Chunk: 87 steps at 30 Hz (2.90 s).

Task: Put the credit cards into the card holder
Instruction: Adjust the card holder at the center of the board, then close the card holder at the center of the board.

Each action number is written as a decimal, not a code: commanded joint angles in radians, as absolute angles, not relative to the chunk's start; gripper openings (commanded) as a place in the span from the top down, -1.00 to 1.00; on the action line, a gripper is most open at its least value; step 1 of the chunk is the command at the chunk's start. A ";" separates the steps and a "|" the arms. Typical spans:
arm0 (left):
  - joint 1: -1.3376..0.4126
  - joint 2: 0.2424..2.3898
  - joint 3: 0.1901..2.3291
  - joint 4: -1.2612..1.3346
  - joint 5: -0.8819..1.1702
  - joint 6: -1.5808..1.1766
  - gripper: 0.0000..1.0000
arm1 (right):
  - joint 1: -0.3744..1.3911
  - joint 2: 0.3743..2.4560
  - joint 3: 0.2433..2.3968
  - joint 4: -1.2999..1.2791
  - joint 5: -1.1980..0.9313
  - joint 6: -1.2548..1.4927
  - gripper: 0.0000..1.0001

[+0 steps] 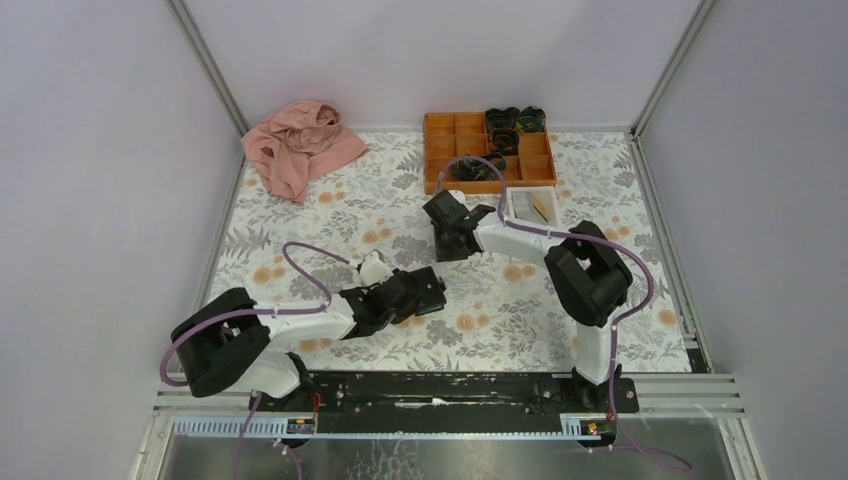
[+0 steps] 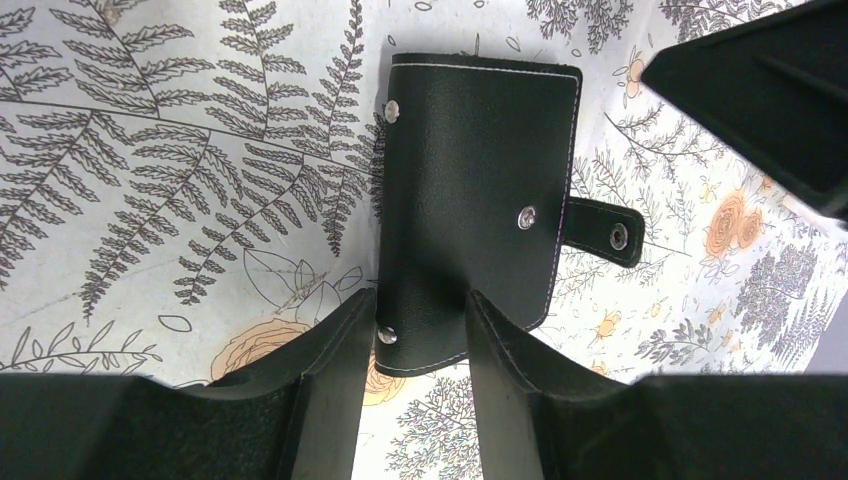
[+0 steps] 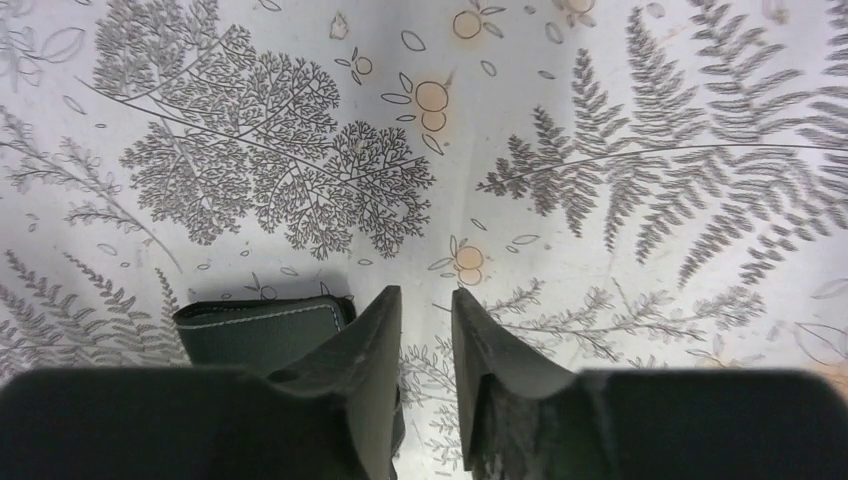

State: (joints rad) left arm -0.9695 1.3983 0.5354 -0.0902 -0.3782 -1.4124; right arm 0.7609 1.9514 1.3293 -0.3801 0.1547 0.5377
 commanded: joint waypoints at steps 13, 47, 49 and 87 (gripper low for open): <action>-0.988 1.334 0.493 -0.242 -0.412 -1.433 0.07 | 0.804 1.669 1.251 -0.484 0.201 0.447 0.21; -0.991 1.368 0.486 -0.189 -0.393 -1.405 0.10 | 0.922 1.736 1.253 -0.528 0.206 0.480 0.24; -0.991 1.369 0.484 -0.189 -0.393 -1.405 0.10 | 0.921 1.745 1.257 -0.529 0.207 0.480 0.23; -0.991 1.379 0.470 -0.165 -0.379 -1.388 0.11 | 0.921 1.828 1.330 -0.535 0.202 0.469 0.47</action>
